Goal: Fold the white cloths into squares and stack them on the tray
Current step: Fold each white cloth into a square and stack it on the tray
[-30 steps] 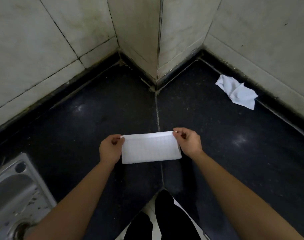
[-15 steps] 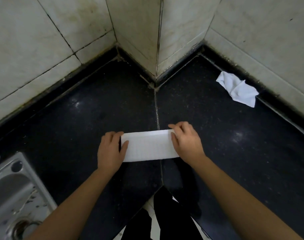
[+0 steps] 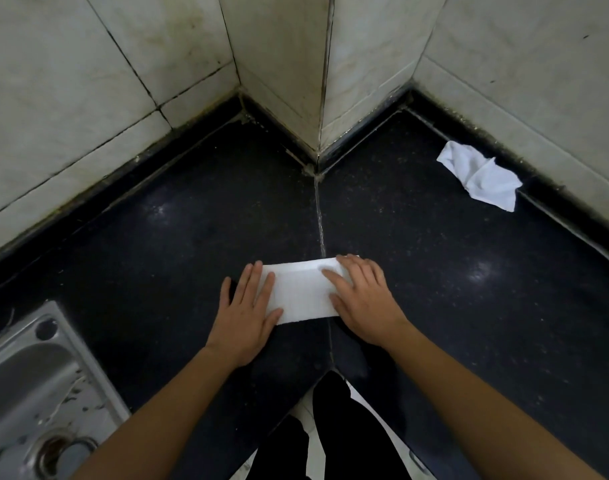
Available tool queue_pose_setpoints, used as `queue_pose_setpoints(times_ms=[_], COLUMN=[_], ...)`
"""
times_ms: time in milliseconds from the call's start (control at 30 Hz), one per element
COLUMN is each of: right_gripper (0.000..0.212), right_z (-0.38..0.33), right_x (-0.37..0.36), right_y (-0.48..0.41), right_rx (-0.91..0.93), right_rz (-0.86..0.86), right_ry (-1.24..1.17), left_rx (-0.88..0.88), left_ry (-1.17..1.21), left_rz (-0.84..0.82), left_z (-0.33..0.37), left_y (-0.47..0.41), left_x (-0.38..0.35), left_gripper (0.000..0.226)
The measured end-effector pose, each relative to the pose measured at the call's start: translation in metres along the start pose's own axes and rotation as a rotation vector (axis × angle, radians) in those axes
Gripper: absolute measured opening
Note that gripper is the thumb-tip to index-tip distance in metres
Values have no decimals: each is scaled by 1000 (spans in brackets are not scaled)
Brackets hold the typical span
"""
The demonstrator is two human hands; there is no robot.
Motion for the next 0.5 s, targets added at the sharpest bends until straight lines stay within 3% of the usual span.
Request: queue_pose_setpoints(times_ms=[200, 500], right_gripper=[72, 75], right_z=[-29, -12], right_x=[-34, -48], right_y=[-15, -7], right_rx=[30, -46], right_rz=[-172, -132], right_ry=[2, -6], left_rx=[0, -17], left_ry=[-17, 15], left_rz=[-36, -15], left_z=[9, 7], left_y=[-19, -18], left_x=[-8, -19], left_gripper=[71, 71])
Point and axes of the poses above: each hand's wrist, its own y-axis away from the middle knuckle, its own x-axis out of the back of the hand, z = x × y, the point moved 9 cm from there along -y, towards the middle knuckle, and after that the axes turned 3 degrees about z, right-handed, at the moved point
